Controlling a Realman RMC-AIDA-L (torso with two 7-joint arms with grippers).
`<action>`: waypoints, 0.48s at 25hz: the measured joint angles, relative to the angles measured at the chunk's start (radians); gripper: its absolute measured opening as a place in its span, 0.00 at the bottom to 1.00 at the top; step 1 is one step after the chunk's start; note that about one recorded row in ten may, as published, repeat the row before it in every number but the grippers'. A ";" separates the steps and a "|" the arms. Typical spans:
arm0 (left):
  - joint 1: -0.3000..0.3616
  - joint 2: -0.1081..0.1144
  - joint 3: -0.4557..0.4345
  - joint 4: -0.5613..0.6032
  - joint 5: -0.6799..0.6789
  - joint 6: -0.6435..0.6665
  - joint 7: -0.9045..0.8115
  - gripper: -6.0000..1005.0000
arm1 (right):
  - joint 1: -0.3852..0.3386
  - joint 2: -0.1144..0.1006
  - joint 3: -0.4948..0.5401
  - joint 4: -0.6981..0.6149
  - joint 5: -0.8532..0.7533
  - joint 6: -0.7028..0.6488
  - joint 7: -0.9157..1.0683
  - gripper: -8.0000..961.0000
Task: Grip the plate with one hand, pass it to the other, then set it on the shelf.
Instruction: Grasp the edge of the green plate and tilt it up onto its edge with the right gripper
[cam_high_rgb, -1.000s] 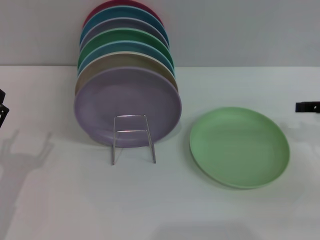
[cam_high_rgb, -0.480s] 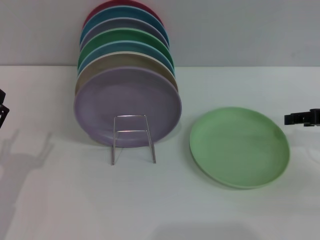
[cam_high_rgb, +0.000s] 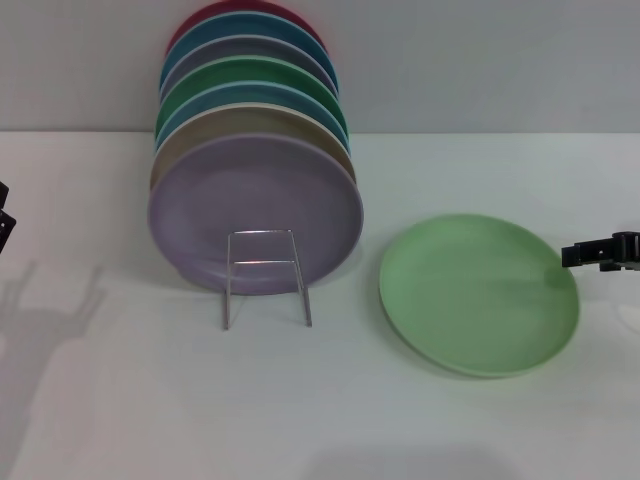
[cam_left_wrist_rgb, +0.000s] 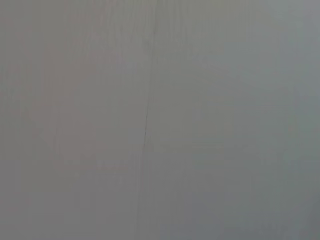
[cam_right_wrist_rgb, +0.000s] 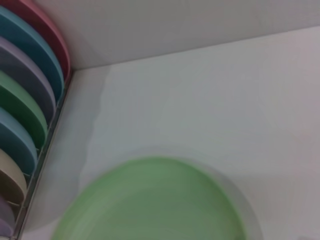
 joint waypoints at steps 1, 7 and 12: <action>0.001 0.000 0.000 0.000 0.000 0.001 -0.001 0.86 | 0.005 -0.005 0.000 0.011 0.000 0.000 0.001 0.67; 0.001 0.000 0.000 0.000 0.000 0.001 -0.002 0.86 | 0.043 -0.020 0.000 0.050 -0.029 0.015 0.022 0.67; 0.000 0.000 0.000 0.000 0.000 -0.002 -0.003 0.86 | 0.084 -0.030 0.000 0.045 -0.094 0.051 0.054 0.67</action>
